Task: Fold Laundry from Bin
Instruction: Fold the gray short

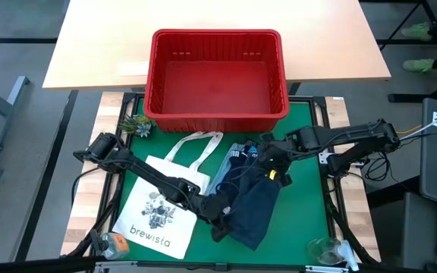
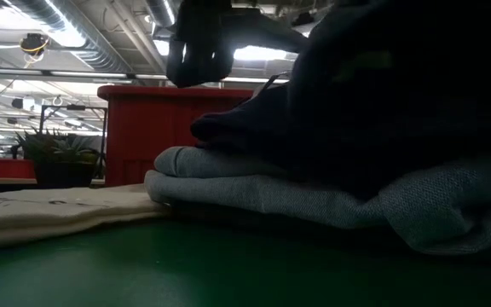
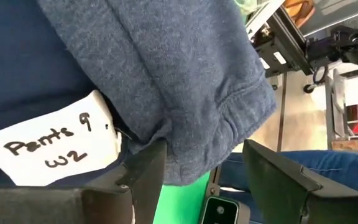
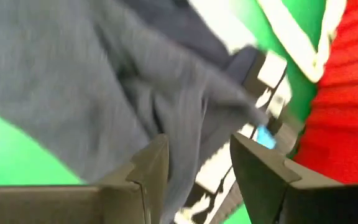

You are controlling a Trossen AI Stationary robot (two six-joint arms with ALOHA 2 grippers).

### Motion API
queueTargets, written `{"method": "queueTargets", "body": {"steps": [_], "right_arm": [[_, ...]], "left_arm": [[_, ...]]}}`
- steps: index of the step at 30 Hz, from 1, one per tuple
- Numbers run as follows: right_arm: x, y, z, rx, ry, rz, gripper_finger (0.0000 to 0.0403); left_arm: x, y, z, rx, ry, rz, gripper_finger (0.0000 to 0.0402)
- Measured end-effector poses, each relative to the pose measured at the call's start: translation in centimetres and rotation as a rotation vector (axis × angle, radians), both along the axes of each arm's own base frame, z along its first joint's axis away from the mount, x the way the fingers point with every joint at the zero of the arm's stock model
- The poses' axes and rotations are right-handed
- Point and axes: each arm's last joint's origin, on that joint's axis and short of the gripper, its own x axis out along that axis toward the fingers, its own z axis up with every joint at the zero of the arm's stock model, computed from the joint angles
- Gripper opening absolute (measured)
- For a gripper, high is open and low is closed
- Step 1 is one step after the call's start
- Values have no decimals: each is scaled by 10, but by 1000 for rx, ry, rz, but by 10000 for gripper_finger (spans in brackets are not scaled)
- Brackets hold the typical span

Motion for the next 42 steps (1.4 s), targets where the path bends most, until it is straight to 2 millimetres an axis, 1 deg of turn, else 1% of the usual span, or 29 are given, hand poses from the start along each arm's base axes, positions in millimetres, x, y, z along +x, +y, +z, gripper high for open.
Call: {"method": "queueTargets", "body": {"steps": [3, 5, 10, 16, 21, 24, 25, 27, 29, 30, 31, 34, 36, 39, 40, 42], "right_arm": [[8, 1, 2, 14, -82, 0, 172], [14, 3, -4, 28, -91, 3, 172], [25, -2, -23, 112, 0, 3, 172], [40, -12, -43, 108, 72, -40, 172], [50, -14, -59, 184, 134, -34, 172], [54, -12, -67, 197, 160, -15, 151], [54, -11, -68, 200, 162, -7, 136], [55, -11, -68, 197, 163, 6, 93], [56, -11, -68, 190, 153, 6, 39], [56, -12, -68, 179, 149, 3, 20], [56, -12, -66, 160, 145, -2, 13], [58, -13, -54, 128, 100, -11, 22], [61, -14, -44, 107, 63, -15, 16], [65, -16, -29, 25, 1, -21, 6], [66, -17, -25, -5, -15, -33, 8], [67, -19, -22, -66, -32, -61, 11]], "left_arm": [[0, 0, -1, 2, 0, 2, 207], [1, 0, -2, 4, 2, 4, 207], [1, 1, -2, 6, 0, 8, 207], [1, 0, -2, 7, -2, 7, 207], [1, 0, -2, 8, -1, 6, 207], [1, 0, -2, 8, 0, 6, 206], [0, 0, -2, 8, 0, 6, 204], [0, 0, -2, 9, 0, 7, 197], [1, 1, -2, 10, 3, 10, 182], [1, 2, -2, 11, 4, 12, 172], [1, 2, -2, 11, 4, 13, 160], [1, 3, -3, 16, 15, 16, 114], [-1, 4, -5, 25, 39, 14, 79], [-3, 4, -7, 26, 70, 9, 25], [-4, 5, -6, 28, 82, 7, 13], [-7, 5, -4, 36, 95, 6, 7]]}}
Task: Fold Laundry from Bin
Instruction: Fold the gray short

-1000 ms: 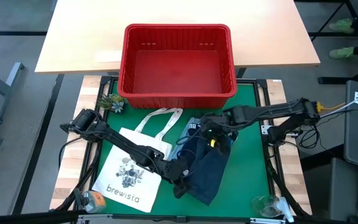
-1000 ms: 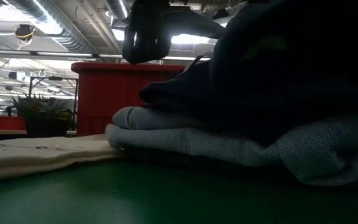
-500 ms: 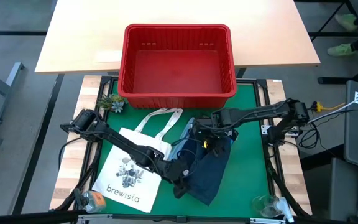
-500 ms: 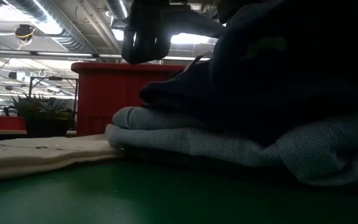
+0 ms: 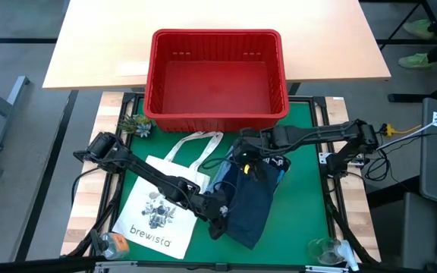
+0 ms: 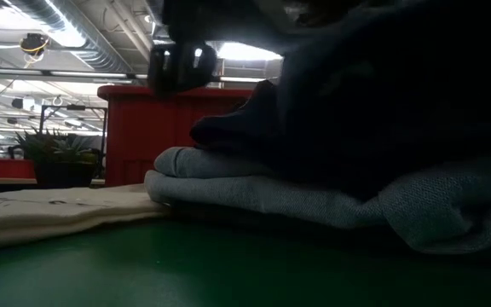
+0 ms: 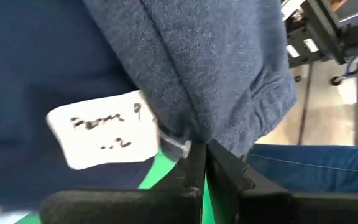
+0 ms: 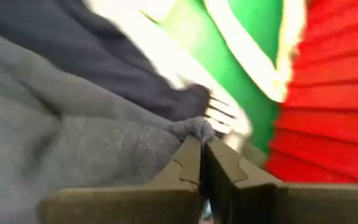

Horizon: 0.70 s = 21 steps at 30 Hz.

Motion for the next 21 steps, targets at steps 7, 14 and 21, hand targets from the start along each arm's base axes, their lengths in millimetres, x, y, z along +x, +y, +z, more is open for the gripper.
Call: {"method": "queueTargets", "body": {"steps": [7, 14, 21], "right_arm": [[-6, -11, -9, -109, 65, -96, 8], [-14, -21, -10, -274, 124, -219, 8], [-9, -22, -8, -274, 73, -209, 8]], "left_arm": [[-15, 5, 22, 48, 13, 25, 2], [-16, 12, 38, 53, -58, 69, 1], [-21, 10, 34, 26, 12, 18, 1]]}}
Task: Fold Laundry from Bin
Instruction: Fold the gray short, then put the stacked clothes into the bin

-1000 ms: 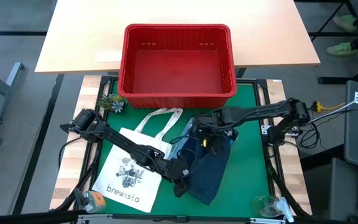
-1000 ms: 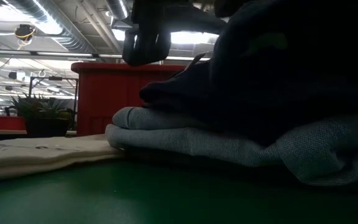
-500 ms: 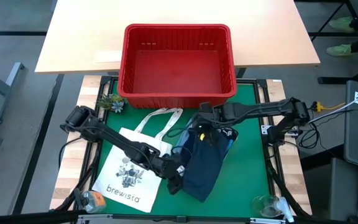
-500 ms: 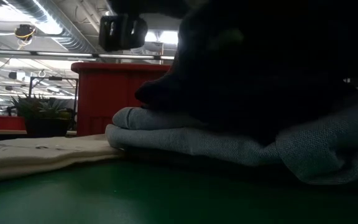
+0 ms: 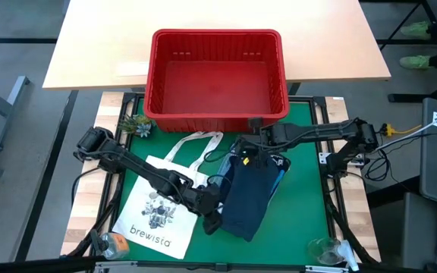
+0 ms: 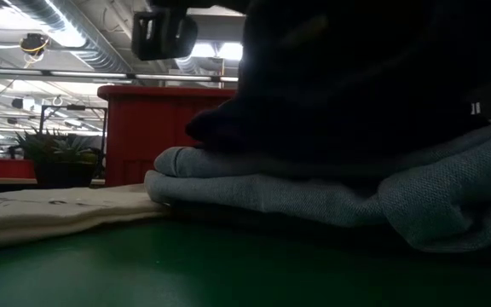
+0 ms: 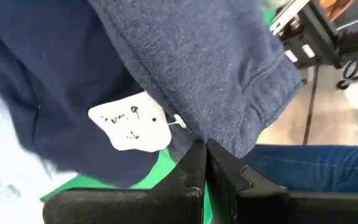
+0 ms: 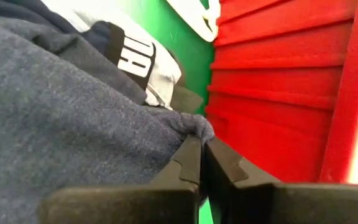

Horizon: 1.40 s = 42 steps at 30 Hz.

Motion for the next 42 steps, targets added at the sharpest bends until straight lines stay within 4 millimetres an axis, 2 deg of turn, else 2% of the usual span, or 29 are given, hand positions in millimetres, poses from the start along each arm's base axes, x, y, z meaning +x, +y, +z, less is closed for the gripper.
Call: {"method": "queueTargets", "body": {"steps": [7, 19, 25, 28, 36, 42], "right_arm": [[0, 0, 0, -1, -4, 3, 22], [-2, 0, 0, -3, 18, 2, 128], [-3, 0, 2, -19, 56, 53, 164], [-4, -1, 15, -21, 59, 59, 166], [-20, -1, 61, -26, 105, 74, 167], [-33, -3, 79, -67, 76, 77, 167]], "left_arm": [[-4, -2, -2, 9, 35, -23, 13], [-4, -2, -2, 14, 40, -45, 91], [-5, -4, -2, -83, 80, -105, 92], [-7, -3, 2, -106, 81, -130, 82], [-18, 4, 36, -79, -48, -68, 64], [-12, 4, 47, -45, -197, -44, 64]]}}
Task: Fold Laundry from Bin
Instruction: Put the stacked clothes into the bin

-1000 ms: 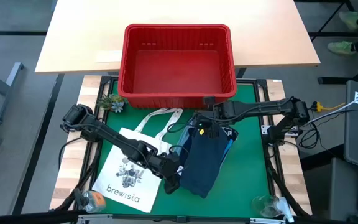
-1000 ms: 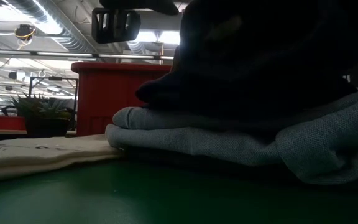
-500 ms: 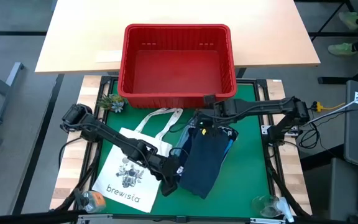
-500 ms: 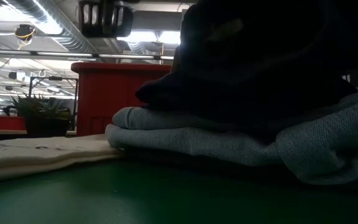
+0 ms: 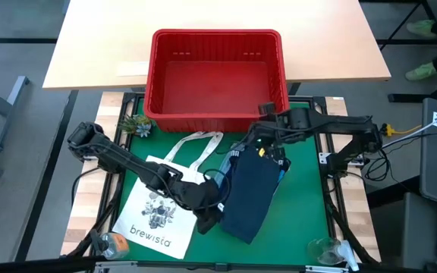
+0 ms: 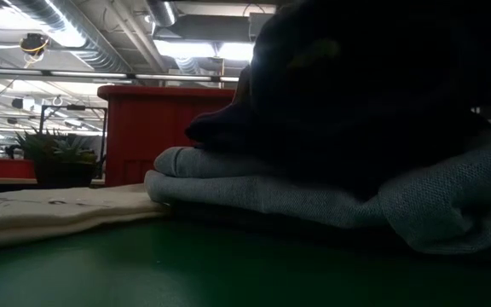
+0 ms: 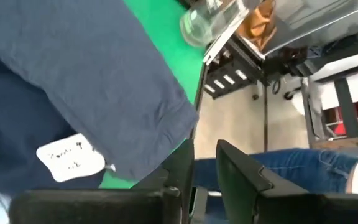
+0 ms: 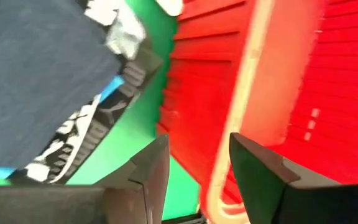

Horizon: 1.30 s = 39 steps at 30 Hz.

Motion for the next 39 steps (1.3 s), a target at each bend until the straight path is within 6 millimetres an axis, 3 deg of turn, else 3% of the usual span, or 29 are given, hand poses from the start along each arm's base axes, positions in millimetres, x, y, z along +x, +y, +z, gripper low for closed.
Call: {"method": "queueTargets", "body": {"steps": [6, 10, 17, 23, 29, 39], "right_arm": [[0, -4, 0, -22, 11, 0, 167], [-9, -3, -1, -13, 95, 9, 167], [-29, -1, 3, 91, 96, 108, 167], [-54, 3, 1, 160, 18, -39, 167], [-76, 27, -4, 223, -61, -134, 167], [-98, 89, -19, 256, -141, -148, 167]], "left_arm": [[3, 1, 3, 45, -60, 49, 70], [5, 3, 0, 98, -69, 129, 71], [8, 6, -5, 152, -74, 170, 71], [9, 6, -6, 239, -91, 144, 71], [14, 20, -6, 335, -104, 138, 71], [28, 64, -8, 302, -63, 154, 71]]}}
